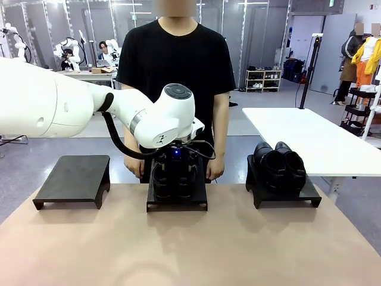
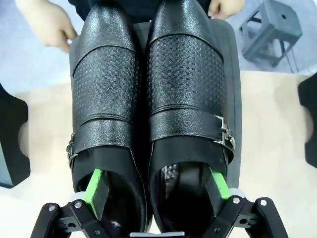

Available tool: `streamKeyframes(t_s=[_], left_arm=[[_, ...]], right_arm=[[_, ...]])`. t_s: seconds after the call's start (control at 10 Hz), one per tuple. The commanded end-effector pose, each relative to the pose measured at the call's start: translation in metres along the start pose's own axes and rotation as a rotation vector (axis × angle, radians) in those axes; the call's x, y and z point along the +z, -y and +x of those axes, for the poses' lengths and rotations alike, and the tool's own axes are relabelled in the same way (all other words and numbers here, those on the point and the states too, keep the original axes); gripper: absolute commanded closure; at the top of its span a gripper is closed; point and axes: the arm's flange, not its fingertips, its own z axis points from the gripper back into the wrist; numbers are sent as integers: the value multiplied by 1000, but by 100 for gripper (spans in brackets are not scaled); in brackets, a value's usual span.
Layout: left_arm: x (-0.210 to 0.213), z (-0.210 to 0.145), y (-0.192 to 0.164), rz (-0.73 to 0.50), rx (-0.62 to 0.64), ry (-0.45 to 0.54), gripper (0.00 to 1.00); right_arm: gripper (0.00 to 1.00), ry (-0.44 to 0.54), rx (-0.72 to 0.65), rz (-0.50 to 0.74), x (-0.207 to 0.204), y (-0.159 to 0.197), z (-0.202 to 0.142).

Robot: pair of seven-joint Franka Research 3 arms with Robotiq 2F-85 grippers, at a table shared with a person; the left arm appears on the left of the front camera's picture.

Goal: Place the shoes on the stand as instructed by the person.
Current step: Pick up another pair of Shoes and place it on the Shoes Stand indicated by the person.

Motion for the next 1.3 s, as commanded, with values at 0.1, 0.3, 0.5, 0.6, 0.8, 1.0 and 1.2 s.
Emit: streamKeyframes(t_s=[0.1,0.3,0.5,0.6,0.8,1.0,1.2], left_arm=[[-1,3,0,-5,3,7,0],[-1,3,0,-5,3,7,0],[-1,3,0,-5,3,7,0],[-1,3,0,-5,3,7,0],[-1,3,0,-5,3,7,0],[0,0,0,0,0,1,0],[54,15,-22,-12,-41,-2,0]], right_arm=[[0,7,6,-10,-1,-1,-1],[0,7,6,-10,-1,-1,-1],[0,7,6,-10,-1,-1,-1],[0,7,6,-10,-1,-1,-1],[0,7,6,-10,-1,-1,-1],[0,7,6,-10,-1,-1,-1],[0,7,6,-10,-1,-1,-1]])
